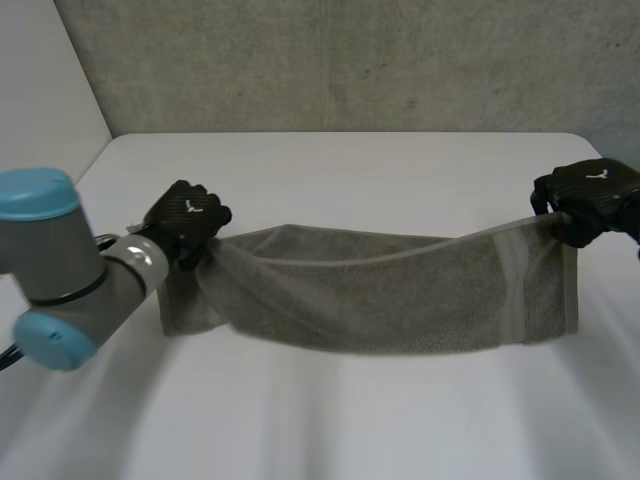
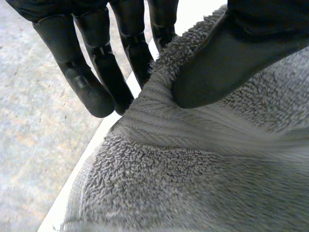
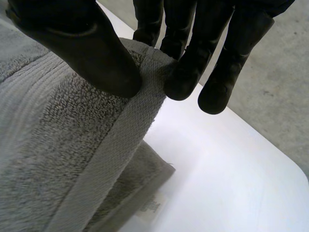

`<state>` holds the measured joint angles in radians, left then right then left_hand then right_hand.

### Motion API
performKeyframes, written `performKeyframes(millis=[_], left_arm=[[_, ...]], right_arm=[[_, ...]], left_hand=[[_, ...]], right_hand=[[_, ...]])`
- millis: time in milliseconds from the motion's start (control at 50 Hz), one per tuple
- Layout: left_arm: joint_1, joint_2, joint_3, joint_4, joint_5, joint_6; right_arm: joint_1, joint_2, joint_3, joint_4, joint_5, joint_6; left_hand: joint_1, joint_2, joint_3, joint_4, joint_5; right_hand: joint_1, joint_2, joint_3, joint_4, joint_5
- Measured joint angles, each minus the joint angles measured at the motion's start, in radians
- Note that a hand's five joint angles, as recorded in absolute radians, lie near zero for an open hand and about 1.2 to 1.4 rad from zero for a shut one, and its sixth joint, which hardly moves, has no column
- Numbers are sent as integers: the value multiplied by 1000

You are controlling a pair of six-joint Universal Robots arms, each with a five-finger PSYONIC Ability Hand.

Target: Fold the towel.

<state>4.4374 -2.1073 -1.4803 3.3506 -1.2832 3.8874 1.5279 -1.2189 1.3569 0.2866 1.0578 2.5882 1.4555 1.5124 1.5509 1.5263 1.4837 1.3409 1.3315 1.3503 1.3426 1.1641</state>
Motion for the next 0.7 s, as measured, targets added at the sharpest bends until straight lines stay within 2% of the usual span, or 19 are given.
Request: performKeyframes(millis=[140,260,420,700], left_arm=[[-22,-176,206,8,4,58],[-31,-274,327,10,7,106],[-39,-330,376,11,7,138],[-49,-374,390,89,-2,136]], right_arm=[[62,118,-45,-172,130,43],[88,172,-67,-299,197,94],[99,228,-102,-386,217,133],[108,318,-143,-395,249,128]], left_hand=[[0,0,1,0,0],[0,0,1,0,0],[0,0,1,0,0],[0,0,-1,0,0]], right_hand=[[0,0,0,0,0],[0,0,0,0,0],[0,0,0,0,0],[0,0,0,0,0]])
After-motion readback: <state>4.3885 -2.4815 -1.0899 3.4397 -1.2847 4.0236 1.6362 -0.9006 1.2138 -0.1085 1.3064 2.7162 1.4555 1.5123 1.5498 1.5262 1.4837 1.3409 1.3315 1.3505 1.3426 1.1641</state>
